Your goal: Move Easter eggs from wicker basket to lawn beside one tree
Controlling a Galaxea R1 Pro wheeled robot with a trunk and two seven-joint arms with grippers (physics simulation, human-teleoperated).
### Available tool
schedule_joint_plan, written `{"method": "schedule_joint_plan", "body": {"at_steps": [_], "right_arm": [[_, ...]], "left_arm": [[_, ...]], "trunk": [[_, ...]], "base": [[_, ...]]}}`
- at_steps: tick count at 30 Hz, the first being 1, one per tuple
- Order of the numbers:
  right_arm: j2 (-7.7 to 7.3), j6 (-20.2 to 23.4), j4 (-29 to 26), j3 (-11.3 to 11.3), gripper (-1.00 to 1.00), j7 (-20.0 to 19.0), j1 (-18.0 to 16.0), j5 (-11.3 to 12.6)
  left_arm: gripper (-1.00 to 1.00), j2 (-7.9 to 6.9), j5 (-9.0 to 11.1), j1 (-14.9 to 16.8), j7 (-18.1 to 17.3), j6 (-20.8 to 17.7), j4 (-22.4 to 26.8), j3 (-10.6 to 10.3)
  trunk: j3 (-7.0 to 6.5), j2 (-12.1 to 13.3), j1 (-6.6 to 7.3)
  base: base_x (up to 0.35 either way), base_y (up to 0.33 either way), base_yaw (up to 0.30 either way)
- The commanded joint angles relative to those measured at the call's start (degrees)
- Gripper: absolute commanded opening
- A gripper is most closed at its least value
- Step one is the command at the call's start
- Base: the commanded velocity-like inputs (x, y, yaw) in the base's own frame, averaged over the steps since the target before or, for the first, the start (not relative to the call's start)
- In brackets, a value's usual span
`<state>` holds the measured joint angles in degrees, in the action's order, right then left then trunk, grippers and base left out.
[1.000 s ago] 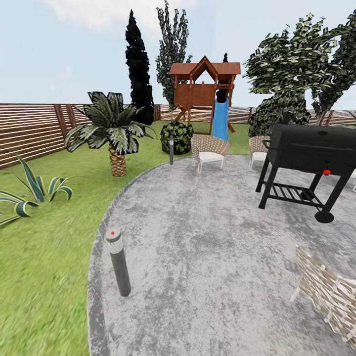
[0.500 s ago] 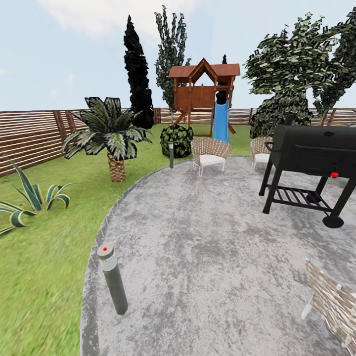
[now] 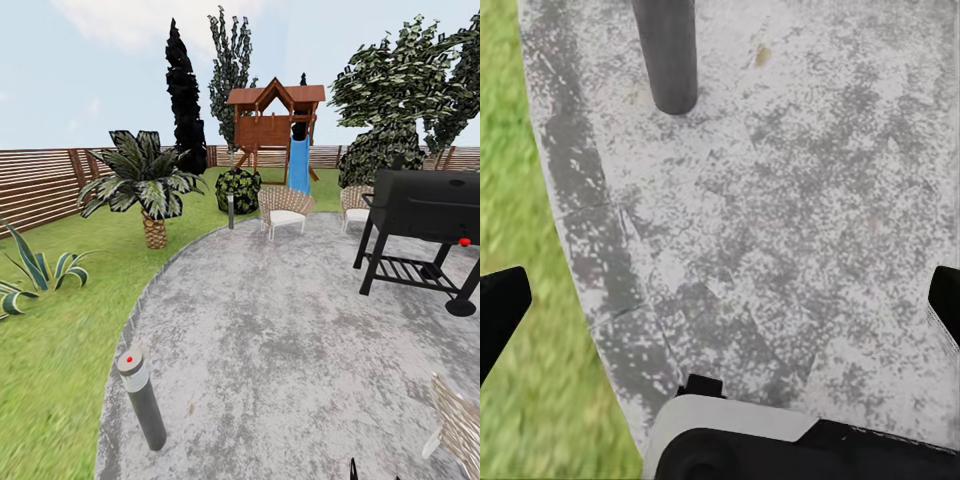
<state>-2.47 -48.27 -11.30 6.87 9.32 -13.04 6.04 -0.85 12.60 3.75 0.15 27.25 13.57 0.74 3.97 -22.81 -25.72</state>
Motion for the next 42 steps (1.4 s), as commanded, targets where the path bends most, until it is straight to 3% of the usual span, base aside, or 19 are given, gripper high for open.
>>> {"method": "schedule_joint_plan", "body": {"at_steps": [1,4,8,30,42], "right_arm": [[-1.11,-0.18,0.13,-0.24,1.00,-0.17,-0.05,0.45],[-2.70,-0.18,0.25,-0.31,1.00,-0.17,-0.05,0.46],[-3.24,-0.17,0.44,-0.65,1.00,-0.24,-0.05,0.21],[-3.17,0.18,2.95,-0.80,1.00,-0.27,-0.05,0.11],[-3.07,0.19,2.95,-0.80,1.00,-0.27,-0.05,0.20]], "left_arm": [[1.00,0.03,0.06,0.05,0.02,0.17,-0.03,0.05],[1.00,-0.01,0.08,0.03,0.06,0.14,-0.03,0.07],[1.00,0.03,0.13,0.06,0.10,0.17,-0.03,0.20],[1.00,0.11,0.35,0.04,0.20,0.49,0.14,0.50],[1.00,0.19,0.32,0.05,0.20,0.16,0.08,0.48]], "trunk": [[0.12,-0.11,-0.06],[0.12,-0.11,-0.06],[0.12,-0.11,-0.06],[0.12,-0.11,-0.06],[-0.10,-0.11,-0.06]], "base": [[0.332,0.000,0.000],[0.332,0.000,0.000],[0.332,0.000,0.000],[0.225,0.000,-0.003],[0.331,0.000,-0.240]]}}
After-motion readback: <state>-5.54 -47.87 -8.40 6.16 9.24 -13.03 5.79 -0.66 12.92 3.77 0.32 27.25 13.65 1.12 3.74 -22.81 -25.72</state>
